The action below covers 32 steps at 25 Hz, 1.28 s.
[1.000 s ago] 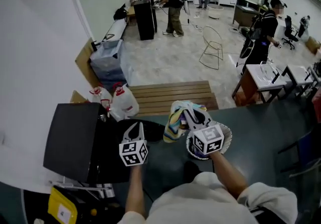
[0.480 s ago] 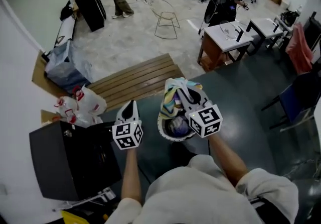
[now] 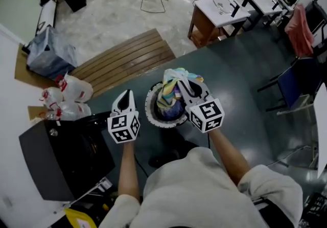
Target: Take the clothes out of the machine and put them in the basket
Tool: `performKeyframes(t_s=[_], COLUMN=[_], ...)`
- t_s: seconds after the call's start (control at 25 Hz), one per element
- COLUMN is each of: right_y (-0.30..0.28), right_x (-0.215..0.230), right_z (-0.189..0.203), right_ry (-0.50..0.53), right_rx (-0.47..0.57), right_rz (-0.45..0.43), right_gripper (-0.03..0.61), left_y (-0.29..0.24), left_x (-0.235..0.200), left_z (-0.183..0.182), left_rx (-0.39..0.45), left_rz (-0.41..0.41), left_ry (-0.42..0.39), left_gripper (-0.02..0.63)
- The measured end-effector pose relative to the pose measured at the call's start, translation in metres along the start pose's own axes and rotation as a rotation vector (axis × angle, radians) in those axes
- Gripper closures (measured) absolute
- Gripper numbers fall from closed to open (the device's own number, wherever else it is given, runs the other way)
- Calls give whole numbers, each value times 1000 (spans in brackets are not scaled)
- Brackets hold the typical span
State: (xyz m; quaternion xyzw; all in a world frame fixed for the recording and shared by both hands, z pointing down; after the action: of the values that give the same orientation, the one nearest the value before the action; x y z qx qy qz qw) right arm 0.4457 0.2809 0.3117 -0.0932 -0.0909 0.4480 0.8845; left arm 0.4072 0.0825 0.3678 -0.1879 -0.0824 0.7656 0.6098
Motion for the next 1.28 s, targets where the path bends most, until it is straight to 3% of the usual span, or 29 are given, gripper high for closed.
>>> performKeyframes(t_s=[0.6,0.68,0.72,0.76,0.84,1.08,1.16,1.28], right_y=[-60,-70,-74,-76,-73,-63,-64,-63], right_x=[26,27,29,31,34,35,35,40], right_z=[161,195,210,222,234,233,227,215], right_ry=[-61,-54,-45,-34,-11,-5,-1,11], right_rx=[-311,-399,-436,-460,-476,-459,-448,-421], right_rz=[-27,-35,-35,-32,-27,-22,-24,-13], right_gripper=[514,451,331,253,239,252,287,401], left_y=[-24,-25,-26,-28,-30,-32,-32,-30], left_x=[-12,-13,-14,-14,-15,-17,-15,-11], left_z=[55,62,64,65,68,66,64,61], left_rx=[-112,-125,-130,-133,-135,-122,-117,-112], left_rz=[-67,-75,-77,-79,-83,-85,-84,-84], left_ry=[66,72,74,77,82,85,86,85], left_gripper=[595,595,595,595,595,595,595,595])
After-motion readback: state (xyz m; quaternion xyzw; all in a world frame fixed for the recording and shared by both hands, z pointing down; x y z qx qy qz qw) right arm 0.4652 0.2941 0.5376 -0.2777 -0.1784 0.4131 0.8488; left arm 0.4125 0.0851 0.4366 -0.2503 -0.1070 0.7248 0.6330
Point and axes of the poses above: the fingertips, and each gripper's own axes: y backward along the fingers, x to its right, z out of its underside, the point moved 1 cm from there along y, backward along the fingers, and after that the axes turned 7 degrees about z, right-handed, at the moved point
